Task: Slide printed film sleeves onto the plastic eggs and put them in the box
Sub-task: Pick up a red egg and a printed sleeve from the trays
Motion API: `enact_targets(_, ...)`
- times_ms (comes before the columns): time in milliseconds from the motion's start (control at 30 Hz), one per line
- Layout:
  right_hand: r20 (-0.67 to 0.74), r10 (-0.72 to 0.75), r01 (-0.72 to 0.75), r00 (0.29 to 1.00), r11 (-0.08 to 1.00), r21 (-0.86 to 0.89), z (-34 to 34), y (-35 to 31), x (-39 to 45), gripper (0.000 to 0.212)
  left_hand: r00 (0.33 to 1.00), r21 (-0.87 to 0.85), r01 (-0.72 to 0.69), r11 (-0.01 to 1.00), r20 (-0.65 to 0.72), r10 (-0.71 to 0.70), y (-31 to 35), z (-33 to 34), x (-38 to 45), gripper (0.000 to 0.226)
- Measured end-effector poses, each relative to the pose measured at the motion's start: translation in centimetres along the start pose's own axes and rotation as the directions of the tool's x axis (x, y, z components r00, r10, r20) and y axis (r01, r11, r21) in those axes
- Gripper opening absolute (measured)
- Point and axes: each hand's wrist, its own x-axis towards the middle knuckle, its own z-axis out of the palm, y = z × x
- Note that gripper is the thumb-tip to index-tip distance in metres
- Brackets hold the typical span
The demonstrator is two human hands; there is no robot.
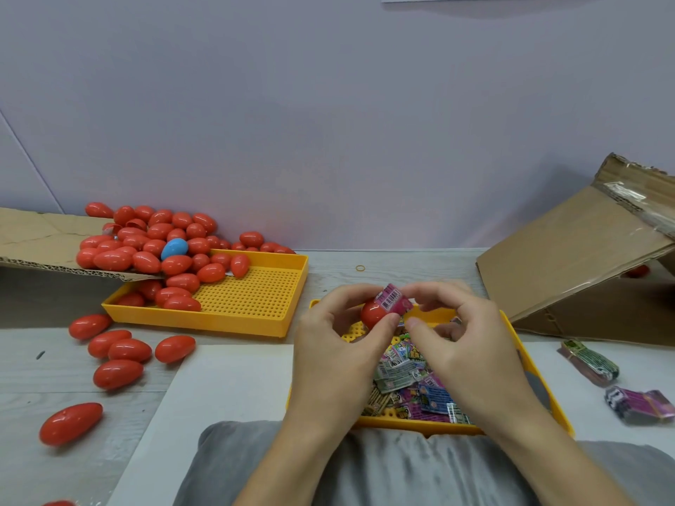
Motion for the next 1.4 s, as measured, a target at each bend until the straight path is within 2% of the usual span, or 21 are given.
enact_targets(167,0.051,-0.149,0.157,0.988,0.931,-0.329,0.6,0.0,-0.3,0.039,0.999,-0.066,0.023,0.998,-0.027,-0.025,-0.3,-0.1,0.2,0.022)
enact_targets(267,0.027,-0.167,0.162,0.986,0.888,-0.43,1.1,-0.2,-0.3,0.045,0.999,-0.068,0.019,0.997,-0.03,-0.021,-0.5,0.0,0.1,0.023)
enact_targets(367,-0.014,-0.214,0.181,0.977,0.859,-0.478,1.2,-0.3,-0.4,0.041,1.0,-0.064,0.01,0.998,-0.017,-0.011,-0.5,0.0,0.1,0.023)
enact_targets(633,-0.027,-0.257,0.213,0.966,0.851,-0.48,1.3,-0.2,-0.5,0.041,0.999,-0.133,0.031,0.991,-0.025,-0.034,-0.4,0.1,0.1,0.01)
enact_targets(967,0.002,-0.279,0.249,0.96,0.852,-0.46,1.2,0.0,-0.4,0.037,0.994,-0.148,0.105,0.983,-0.019,-0.109,-0.6,0.2,0.1,0.012)
enact_targets(1133,0.03,-0.285,0.269,0.958,0.856,-0.441,1.3,-0.2,-0.4,0.036,0.986,-0.247,0.164,0.955,0.002,-0.169,-0.6,0.4,0.0,0.02)
enact_targets(1267,0.039,-0.289,0.276,0.957,0.855,-0.439,1.3,-0.4,-0.4,0.034,0.99,-0.198,0.136,0.971,0.055,-0.128,-0.8,0.4,0.1,0.011)
enact_targets(1400,0.034,-0.291,0.28,0.956,0.87,-0.406,1.3,-0.4,-0.4,0.037,0.99,-0.203,0.134,0.97,0.062,-0.123,-0.9,0.4,0.2,0.011)
